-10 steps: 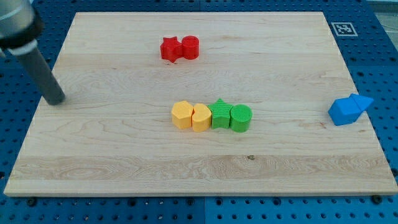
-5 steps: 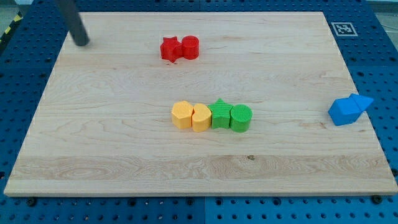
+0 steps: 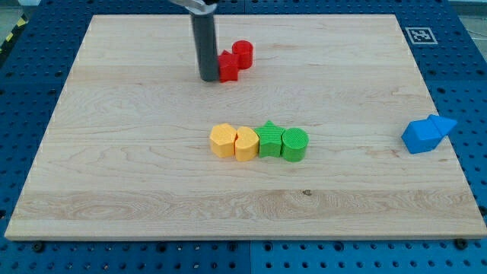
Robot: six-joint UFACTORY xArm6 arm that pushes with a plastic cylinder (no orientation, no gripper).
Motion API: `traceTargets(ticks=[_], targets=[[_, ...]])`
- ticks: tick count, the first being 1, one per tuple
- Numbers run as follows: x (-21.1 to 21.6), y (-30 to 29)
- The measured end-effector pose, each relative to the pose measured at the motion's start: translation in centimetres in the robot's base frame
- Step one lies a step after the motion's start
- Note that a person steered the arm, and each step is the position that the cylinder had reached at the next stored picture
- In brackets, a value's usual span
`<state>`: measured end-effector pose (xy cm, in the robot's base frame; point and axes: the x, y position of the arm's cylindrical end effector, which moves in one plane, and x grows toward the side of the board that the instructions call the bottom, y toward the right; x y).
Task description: Move the red star to the bottom side of the red circle
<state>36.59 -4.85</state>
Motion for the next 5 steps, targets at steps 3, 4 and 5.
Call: traceTargets(ticks=[3, 4, 5], targets=[[1.0, 1.1], [1.6, 4.7], [3.4, 8.7]])
